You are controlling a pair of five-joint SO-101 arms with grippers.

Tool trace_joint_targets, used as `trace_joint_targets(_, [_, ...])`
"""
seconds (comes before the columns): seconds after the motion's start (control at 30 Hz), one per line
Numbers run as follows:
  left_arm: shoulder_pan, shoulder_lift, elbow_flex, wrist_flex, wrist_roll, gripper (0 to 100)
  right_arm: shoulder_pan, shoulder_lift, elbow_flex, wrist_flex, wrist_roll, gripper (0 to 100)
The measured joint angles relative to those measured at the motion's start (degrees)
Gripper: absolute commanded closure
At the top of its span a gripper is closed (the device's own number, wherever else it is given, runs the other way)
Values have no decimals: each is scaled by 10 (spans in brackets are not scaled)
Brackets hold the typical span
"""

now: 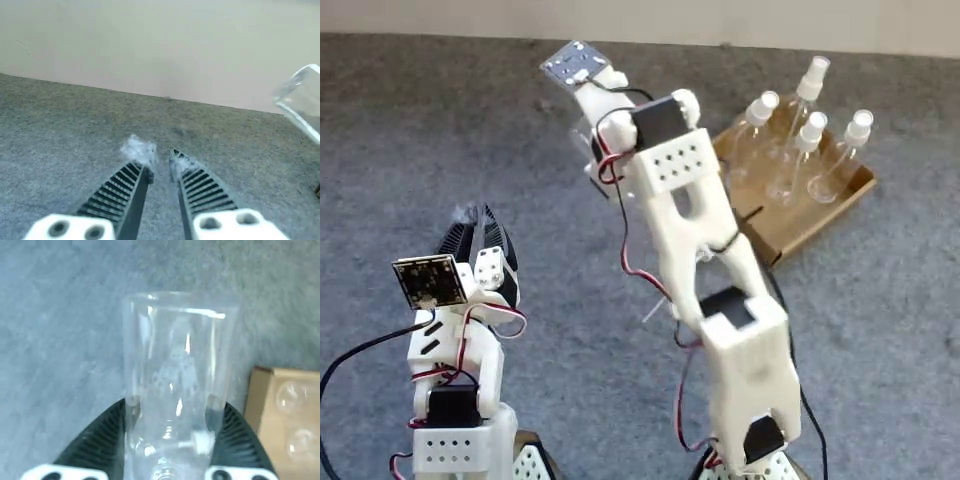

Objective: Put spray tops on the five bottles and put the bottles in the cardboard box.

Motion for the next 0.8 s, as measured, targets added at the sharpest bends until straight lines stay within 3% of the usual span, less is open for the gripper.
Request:
trace_joint_targets(0.4, [0, 0, 0, 0, 0, 995, -1, -296, 367, 0, 1, 877])
trace_joint_targets(0.67, [0, 0, 0, 0, 0, 995, 0, -421, 556, 0, 182, 877])
trace_joint_targets(0.8, [1, 0, 0, 0, 0, 995, -1, -446, 659, -33, 222, 877])
